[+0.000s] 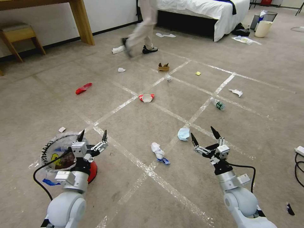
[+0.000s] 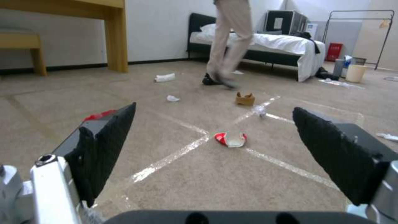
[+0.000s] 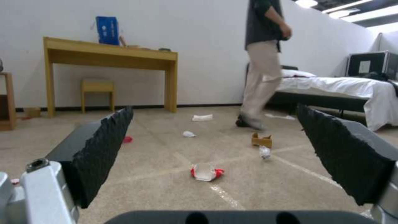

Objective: Pick up the trash bin and place the garbage on the floor into it.

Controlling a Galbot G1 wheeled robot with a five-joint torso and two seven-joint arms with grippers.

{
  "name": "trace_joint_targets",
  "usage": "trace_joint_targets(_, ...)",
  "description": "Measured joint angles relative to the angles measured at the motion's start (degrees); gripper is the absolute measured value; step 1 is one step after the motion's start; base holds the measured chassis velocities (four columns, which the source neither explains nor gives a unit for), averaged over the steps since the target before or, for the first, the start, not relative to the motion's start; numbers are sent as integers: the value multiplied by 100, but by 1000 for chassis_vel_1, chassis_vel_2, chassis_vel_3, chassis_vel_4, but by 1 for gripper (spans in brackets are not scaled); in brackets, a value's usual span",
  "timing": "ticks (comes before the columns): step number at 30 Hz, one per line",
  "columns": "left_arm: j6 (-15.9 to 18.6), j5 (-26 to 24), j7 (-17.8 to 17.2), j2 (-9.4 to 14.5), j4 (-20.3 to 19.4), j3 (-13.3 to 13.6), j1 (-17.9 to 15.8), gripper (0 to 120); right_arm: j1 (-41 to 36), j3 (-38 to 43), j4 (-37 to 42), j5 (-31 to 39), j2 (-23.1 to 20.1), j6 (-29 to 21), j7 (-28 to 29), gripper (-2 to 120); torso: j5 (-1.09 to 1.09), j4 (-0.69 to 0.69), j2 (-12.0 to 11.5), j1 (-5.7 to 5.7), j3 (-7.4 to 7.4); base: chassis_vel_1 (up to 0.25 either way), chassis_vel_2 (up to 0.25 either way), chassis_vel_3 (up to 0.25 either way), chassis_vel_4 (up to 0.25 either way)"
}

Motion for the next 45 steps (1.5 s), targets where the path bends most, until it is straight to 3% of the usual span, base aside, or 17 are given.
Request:
trace_joint_targets(24, 44, -111, -10, 73, -60, -89, 30, 100, 22, -31, -89, -49, 58, 18, 34, 100, 1, 0, 0, 0, 0, -44, 45, 40, -45)
trace_joint_targets(29, 136, -139, -98, 134, -105, -222, 46, 100, 22, -52, -103, -170, 52, 19, 144, 100, 0, -1, 0, 0, 0, -51, 40, 52, -47)
trace_joint_targets(30, 225, -151, -180, 190, -132, -354, 46, 100, 21, -51, -103, -223, 36, 8, 164, 100, 0, -1, 0, 0, 0, -28, 29, 57, -37)
trace_joint_targets(31, 411, -188, -311, 318, -167, -549, 49, 100, 20, -50, -103, -236, 22, 3, 179, 100, -1, -1, 0, 0, 0, 0, 0, 0, 0)
trace_joint_targets(32, 411, -188, -311, 318, -167, -549, 49, 100, 20, -50, -103, -236, 22, 3, 179, 100, -1, -1, 0, 0, 0, 0, 0, 0, 0)
trace_joint_targets(34, 1013, -473, -726, 686, -328, -872, 133, 100, 34, -37, -137, -266, 13, 18, 183, 100, 0, -1, 0, 0, 0, 0, 0, 0, 0)
trace_joint_targets(35, 1013, -473, -726, 686, -328, -872, 133, 100, 34, -37, -137, -266, 13, 18, 183, 100, 0, -1, 0, 0, 0, 0, 0, 0, 0)
trace_joint_targets(36, 1366, -800, -1087, 1007, -449, -1052, 199, 100, 42, -22, -173, -280, 13, 68, 180, 100, -1, 2, 0, 0, 0, 0, 0, 0, 0)
trace_joint_targets(37, 1366, -800, -1087, 1007, -449, -1052, 199, 100, 42, -22, -173, -280, 13, 68, 180, 100, -1, 2, 0, 0, 0, 0, 0, 0, 0)
trace_joint_targets(38, 1600, -1182, -1308, 1411, -474, -1146, 195, 100, -14, 80, -175, -306, 51, 132, 172, 100, 1, 4, 0, 0, -1, 0, 0, 0, 0)
trace_joint_targets(40, 1885, -1598, -1341, 1922, -374, -1182, 124, 100, -141, 251, -143, -366, 124, 200, 168, 100, -1, -4, 0, 0, -1, 0, 0, 0, 0)
trace_joint_targets(41, 1885, -1598, -1341, 1922, -374, -1182, 124, 100, -141, 251, -143, -366, 124, 200, 168, 100, -1, -4, 0, 0, -1, 0, 0, 0, 0)
trace_joint_targets(42, 2102, -1831, -1368, 2195, -323, -1238, 144, 100, -185, 320, -119, -388, 151, 234, 168, 100, -2, -5, 0, 0, -1, 0, 0, 0, 0)
trace_joint_targets(43, 2102, -1831, -1368, 2195, -323, -1238, 144, 100, -185, 320, -119, -388, 151, 234, 168, 100, -2, -5, 0, 0, -1, 0, 0, 0, 0)
trace_joint_targets(45, 2673, -2434, -1611, 2604, -221, -1357, 232, 100, -193, 340, -100, -389, 142, 244, 166, 100, -1, -2, 0, 0, 0, 0, 0, 0, 0)
